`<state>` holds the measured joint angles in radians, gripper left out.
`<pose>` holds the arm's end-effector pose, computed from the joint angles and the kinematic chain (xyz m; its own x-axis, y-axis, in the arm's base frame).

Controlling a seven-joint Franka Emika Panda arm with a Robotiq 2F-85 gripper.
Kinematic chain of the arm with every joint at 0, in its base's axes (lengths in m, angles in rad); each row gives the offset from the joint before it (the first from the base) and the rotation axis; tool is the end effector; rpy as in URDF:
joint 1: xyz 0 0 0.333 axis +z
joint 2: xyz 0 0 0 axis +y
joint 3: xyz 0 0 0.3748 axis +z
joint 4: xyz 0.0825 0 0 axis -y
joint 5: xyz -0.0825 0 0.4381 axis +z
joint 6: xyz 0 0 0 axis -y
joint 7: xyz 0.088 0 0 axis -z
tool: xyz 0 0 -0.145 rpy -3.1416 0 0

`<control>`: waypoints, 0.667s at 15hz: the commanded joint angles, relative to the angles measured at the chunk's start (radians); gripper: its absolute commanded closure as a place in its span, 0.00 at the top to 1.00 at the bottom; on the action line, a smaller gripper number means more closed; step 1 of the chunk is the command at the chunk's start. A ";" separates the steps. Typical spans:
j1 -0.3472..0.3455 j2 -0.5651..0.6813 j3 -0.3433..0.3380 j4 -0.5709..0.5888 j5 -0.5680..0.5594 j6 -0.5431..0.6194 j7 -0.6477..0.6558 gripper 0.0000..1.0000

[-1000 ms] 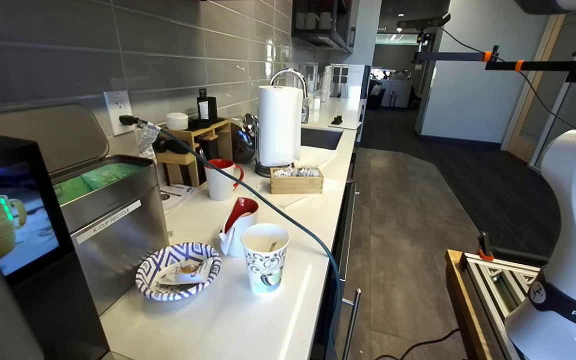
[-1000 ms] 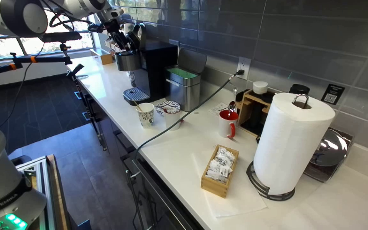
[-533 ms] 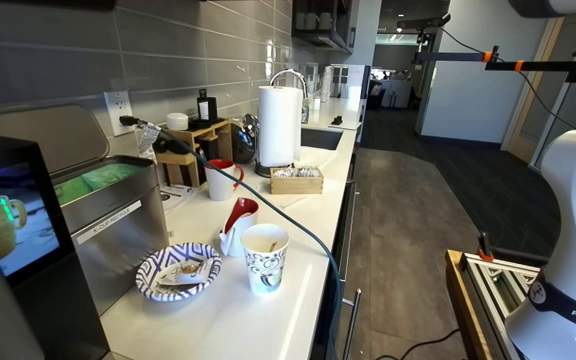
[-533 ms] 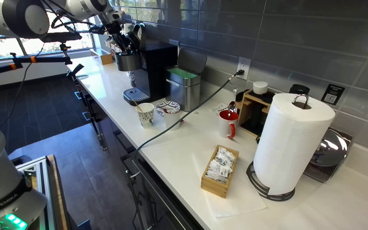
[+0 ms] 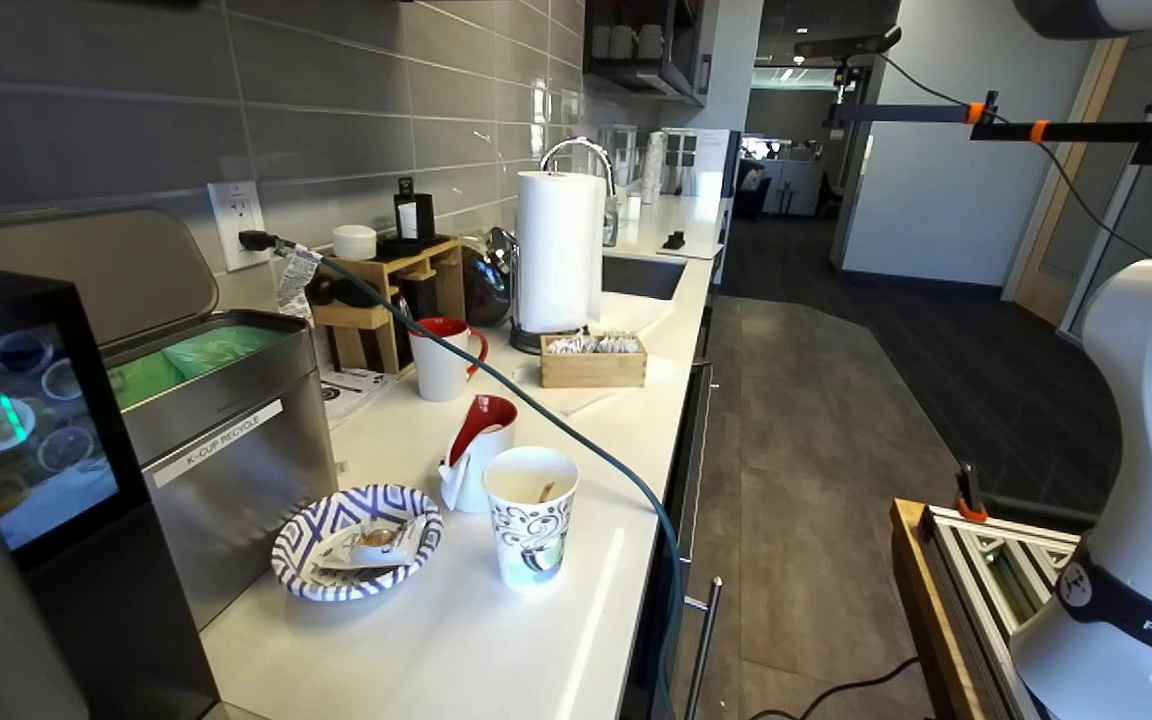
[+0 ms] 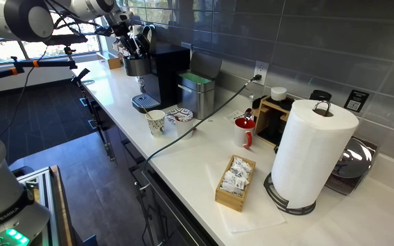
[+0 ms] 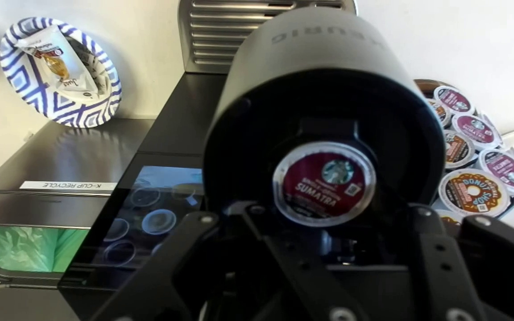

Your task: Remove the white container from the coffee making machine and put it on the counter

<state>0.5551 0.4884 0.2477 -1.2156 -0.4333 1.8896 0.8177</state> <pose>0.6249 0.5137 0.5362 0.9351 0.0526 0.3506 0.0265 -0.9965 0.0788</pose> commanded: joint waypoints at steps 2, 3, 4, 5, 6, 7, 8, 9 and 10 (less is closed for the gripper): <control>0.001 0.003 0.007 0.029 0.021 -0.032 -0.004 0.29; 0.000 -0.007 0.009 0.031 0.023 -0.036 -0.007 0.29; 0.001 -0.017 0.010 0.034 0.022 -0.040 -0.006 0.29; 0.001 -0.026 0.013 0.037 0.024 -0.042 -0.008 0.29; 0.002 -0.038 0.015 0.038 0.022 -0.044 -0.007 0.29; 0.005 -0.048 0.017 0.045 0.020 -0.054 -0.005 0.29; 0.003 -0.059 0.021 0.047 0.025 -0.063 -0.010 0.29; 0.003 -0.070 0.025 0.050 0.026 -0.071 -0.012 0.29; 0.004 -0.083 0.026 0.049 0.023 -0.084 -0.009 0.29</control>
<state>0.5567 0.4385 0.2641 -1.1741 -0.4319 1.8594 0.8176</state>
